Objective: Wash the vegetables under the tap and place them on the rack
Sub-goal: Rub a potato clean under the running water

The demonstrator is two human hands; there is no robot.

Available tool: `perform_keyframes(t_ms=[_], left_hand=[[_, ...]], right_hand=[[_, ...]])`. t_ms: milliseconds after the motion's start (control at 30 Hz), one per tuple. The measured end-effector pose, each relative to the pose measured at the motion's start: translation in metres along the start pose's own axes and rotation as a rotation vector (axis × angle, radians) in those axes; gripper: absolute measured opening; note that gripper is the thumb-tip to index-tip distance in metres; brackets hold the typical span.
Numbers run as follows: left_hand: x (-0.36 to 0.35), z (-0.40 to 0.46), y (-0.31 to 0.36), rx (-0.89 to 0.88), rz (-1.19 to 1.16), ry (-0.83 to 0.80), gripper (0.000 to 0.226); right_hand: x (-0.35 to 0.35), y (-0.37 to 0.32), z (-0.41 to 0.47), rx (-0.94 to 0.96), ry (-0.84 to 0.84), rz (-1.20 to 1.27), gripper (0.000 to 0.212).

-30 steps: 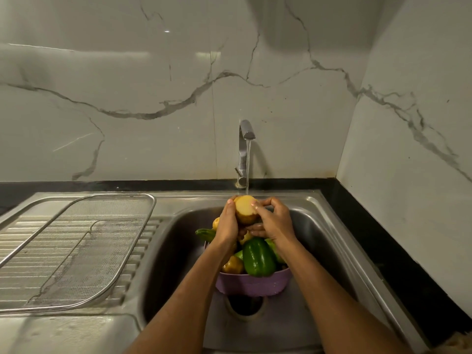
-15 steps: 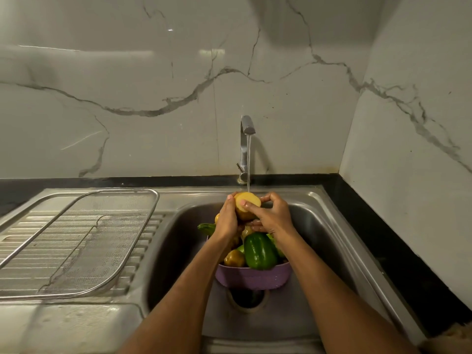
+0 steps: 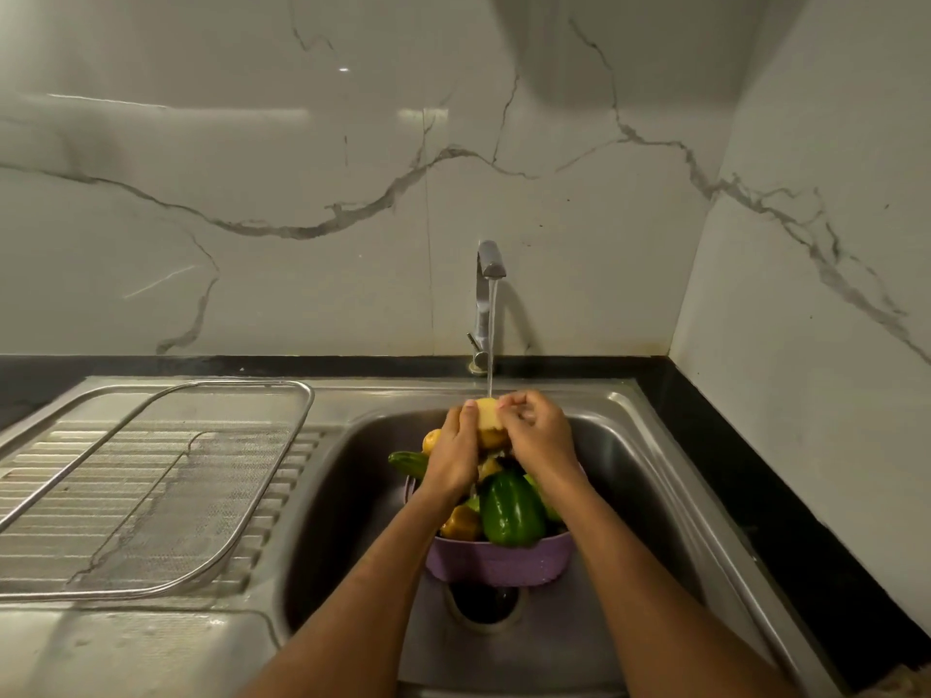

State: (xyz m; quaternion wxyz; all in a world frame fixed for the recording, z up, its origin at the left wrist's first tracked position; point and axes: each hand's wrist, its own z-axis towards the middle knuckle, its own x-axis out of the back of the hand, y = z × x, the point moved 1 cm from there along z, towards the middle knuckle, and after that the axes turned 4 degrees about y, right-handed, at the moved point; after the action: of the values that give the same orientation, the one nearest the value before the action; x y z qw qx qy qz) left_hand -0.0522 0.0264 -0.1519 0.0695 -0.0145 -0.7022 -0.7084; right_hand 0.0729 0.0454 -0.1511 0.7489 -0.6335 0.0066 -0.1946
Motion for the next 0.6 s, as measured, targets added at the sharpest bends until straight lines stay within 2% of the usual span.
perform_keyframes(t_ms=[100,200,267,433,533,600], left_hand=[[-0.002,0.0035,-0.0052,-0.001,-0.017,0.034,0.049],[-0.0015,0.004,-0.0078,-0.031,-0.035,0.06,0.063],[-0.0037,-0.0004,-0.0029,-0.042,-0.035,0.039,0.062],[-0.0047,0.0026,-0.0035,-0.034,-0.1,-0.003,0.06],[-0.0074,0.0037,-0.0024,-0.004,-0.127,-0.015,0.059],[-0.0094,0.0039,-0.0041,0.003,-0.126,-0.017,0.076]], right_hand=[[-0.001,0.0006,0.0002,0.09,-0.07,-0.046,0.03],[-0.0027,-0.0003,-0.0012,0.042,-0.135,0.016,0.039],[-0.0044,0.001,-0.0015,0.02,-0.121,0.042,0.044],[-0.0074,-0.0051,-0.0033,0.014,0.057,0.106,0.035],[-0.0066,-0.0078,-0.0041,-0.018,0.108,0.137,0.03],[-0.0046,-0.008,-0.0048,-0.075,0.091,0.157,0.027]])
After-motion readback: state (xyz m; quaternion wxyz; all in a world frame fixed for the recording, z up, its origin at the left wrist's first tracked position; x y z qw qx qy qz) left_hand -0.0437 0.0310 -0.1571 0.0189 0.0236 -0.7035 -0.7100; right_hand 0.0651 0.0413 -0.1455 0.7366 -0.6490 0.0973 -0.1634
